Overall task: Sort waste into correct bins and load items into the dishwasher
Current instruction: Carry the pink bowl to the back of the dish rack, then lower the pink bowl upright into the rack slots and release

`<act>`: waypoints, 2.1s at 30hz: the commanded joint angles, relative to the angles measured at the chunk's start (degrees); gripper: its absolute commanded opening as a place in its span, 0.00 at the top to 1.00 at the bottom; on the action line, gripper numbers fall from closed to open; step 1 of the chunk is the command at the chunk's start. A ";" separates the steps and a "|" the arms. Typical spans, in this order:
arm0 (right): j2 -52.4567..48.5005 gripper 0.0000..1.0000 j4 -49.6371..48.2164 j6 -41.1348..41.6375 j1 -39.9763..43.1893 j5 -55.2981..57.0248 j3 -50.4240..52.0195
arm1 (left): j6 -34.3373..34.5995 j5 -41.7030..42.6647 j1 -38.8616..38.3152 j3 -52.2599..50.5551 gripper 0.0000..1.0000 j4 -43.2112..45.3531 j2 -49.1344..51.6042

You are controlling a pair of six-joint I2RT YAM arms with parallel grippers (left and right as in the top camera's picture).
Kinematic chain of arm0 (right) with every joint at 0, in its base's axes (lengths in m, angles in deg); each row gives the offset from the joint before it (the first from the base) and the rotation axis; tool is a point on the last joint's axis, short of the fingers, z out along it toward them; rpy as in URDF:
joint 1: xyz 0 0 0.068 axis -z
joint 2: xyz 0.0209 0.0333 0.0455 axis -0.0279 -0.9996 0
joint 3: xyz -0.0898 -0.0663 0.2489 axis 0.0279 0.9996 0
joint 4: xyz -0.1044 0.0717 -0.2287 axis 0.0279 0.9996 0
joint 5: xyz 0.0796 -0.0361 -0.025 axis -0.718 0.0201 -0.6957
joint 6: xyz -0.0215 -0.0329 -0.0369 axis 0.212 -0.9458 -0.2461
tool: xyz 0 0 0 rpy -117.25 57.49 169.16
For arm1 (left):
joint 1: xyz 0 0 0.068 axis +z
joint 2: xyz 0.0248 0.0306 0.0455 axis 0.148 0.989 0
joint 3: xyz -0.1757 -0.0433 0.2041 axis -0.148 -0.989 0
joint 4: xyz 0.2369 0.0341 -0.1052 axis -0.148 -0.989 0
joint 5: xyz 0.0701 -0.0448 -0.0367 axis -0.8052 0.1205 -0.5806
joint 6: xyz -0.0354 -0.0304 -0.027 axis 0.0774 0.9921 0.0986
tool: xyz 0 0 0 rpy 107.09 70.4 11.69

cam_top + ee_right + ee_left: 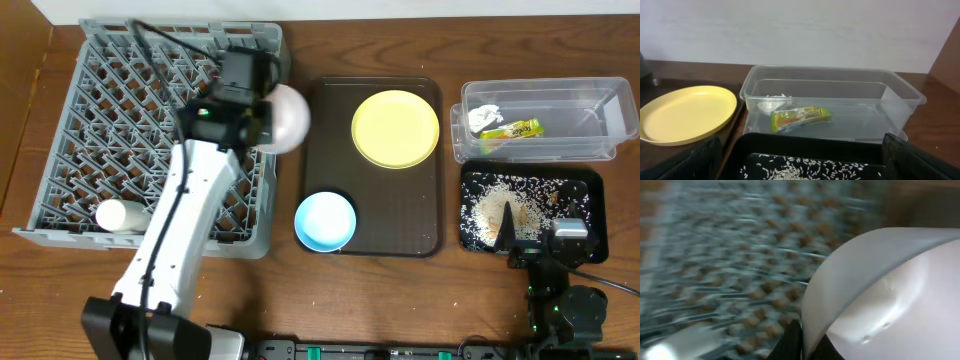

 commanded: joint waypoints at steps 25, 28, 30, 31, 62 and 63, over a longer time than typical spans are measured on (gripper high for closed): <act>0.22 0.01 -0.02 0.59 0.81 -0.07 0.24 | -9.77 -30.08 5.79 -2.08 0.92 30.77 15.74; 0.22 0.01 -0.02 0.59 0.81 -0.07 0.24 | -11.30 -30.12 4.90 -2.08 0.92 32.15 17.84; 0.22 0.01 -0.02 0.59 0.81 -0.07 0.24 | -12.57 -30.16 4.90 -2.08 0.92 32.74 19.37; 0.22 0.01 -0.02 0.59 0.81 -0.07 0.24 | -13.03 -30.16 4.90 -2.08 0.92 32.92 20.06; 0.22 0.01 -0.02 0.59 0.81 -0.07 0.24 | -20.15 -40.85 0.74 -2.08 0.92 37.38 22.64; 0.22 0.01 -0.02 0.61 0.81 -0.07 0.24 | -20.26 -40.85 0.42 -2.08 0.92 37.35 22.64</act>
